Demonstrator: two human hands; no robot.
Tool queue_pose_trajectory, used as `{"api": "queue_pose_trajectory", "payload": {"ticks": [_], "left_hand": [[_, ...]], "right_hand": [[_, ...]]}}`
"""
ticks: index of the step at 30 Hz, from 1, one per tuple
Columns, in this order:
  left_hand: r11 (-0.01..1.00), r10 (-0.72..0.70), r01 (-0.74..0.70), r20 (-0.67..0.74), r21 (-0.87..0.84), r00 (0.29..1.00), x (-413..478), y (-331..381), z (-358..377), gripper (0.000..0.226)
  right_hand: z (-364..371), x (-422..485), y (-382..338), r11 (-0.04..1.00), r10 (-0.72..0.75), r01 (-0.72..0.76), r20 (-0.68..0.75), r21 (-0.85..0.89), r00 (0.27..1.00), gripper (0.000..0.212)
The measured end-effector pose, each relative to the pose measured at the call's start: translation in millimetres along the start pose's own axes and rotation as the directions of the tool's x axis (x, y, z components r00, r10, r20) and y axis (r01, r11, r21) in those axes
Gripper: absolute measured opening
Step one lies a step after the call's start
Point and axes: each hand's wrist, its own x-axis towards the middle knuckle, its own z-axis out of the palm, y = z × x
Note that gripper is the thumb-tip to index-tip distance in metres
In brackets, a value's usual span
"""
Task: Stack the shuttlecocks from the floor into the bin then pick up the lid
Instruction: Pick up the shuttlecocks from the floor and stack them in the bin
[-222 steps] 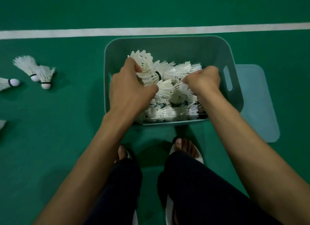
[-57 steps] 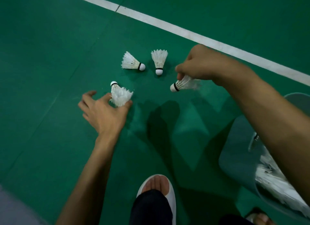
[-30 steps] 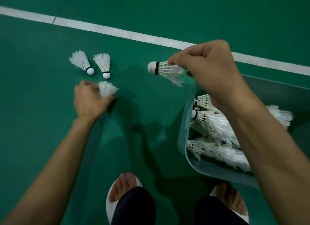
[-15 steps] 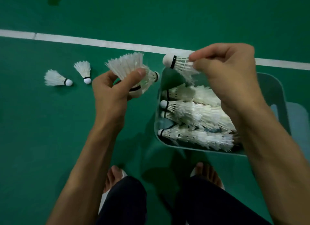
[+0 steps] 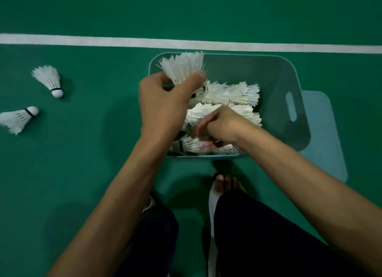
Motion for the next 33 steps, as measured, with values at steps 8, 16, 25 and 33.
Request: {"api": "queue_pose_trajectory", "payload": {"ticks": [8,16,25,33], "left_hand": [[0.993,0.071,-0.069,-0.018,0.097,0.997,9,-7,-16,0.026],[0.981,0.095,-0.104,0.057,0.164,0.994,14,-13,-4,0.033],[0.983,0.077,-0.085,0.055,0.166,0.996,10,-17,-3,0.030],[0.987,0.066,-0.075,0.064,0.143,0.996,13,-20,1,0.028]], "right_hand": [[32,29,-11,0.992,0.118,-0.118,0.008,0.053,0.993,0.023],[26,38,-4,0.992,0.125,-0.125,0.017,0.033,0.992,0.012],[19,30,-13,0.997,0.074,-0.072,0.063,-0.029,0.995,0.008],[14,25,-8,0.999,0.050,-0.051,0.060,0.012,0.997,0.006]]}}
